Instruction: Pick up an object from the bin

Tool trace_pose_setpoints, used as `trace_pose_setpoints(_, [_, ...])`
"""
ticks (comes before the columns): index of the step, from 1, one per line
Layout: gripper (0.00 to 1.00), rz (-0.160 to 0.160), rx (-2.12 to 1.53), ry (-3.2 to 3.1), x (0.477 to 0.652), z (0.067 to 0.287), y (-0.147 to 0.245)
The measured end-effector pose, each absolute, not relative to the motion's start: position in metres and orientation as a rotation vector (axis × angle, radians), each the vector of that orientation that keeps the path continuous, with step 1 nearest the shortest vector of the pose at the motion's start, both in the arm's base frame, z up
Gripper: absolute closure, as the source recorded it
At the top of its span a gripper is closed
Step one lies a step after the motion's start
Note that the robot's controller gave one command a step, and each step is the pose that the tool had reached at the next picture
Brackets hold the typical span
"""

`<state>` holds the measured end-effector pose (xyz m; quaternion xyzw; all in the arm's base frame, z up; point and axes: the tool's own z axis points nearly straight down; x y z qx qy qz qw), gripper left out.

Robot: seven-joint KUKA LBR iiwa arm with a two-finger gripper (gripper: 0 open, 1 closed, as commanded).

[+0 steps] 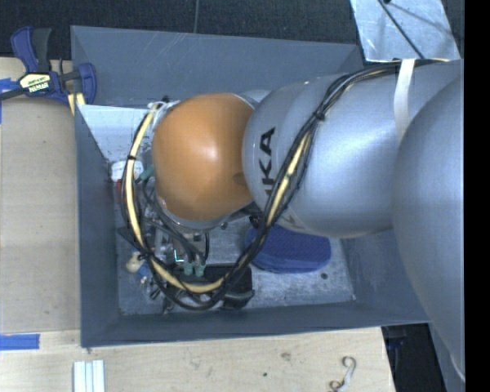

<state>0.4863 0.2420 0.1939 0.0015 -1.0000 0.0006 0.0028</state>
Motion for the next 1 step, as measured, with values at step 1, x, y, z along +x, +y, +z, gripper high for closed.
trace_pose_setpoints(1, [0.00,0.005,-0.096,-3.136,0.5319,0.0941,0.2045])
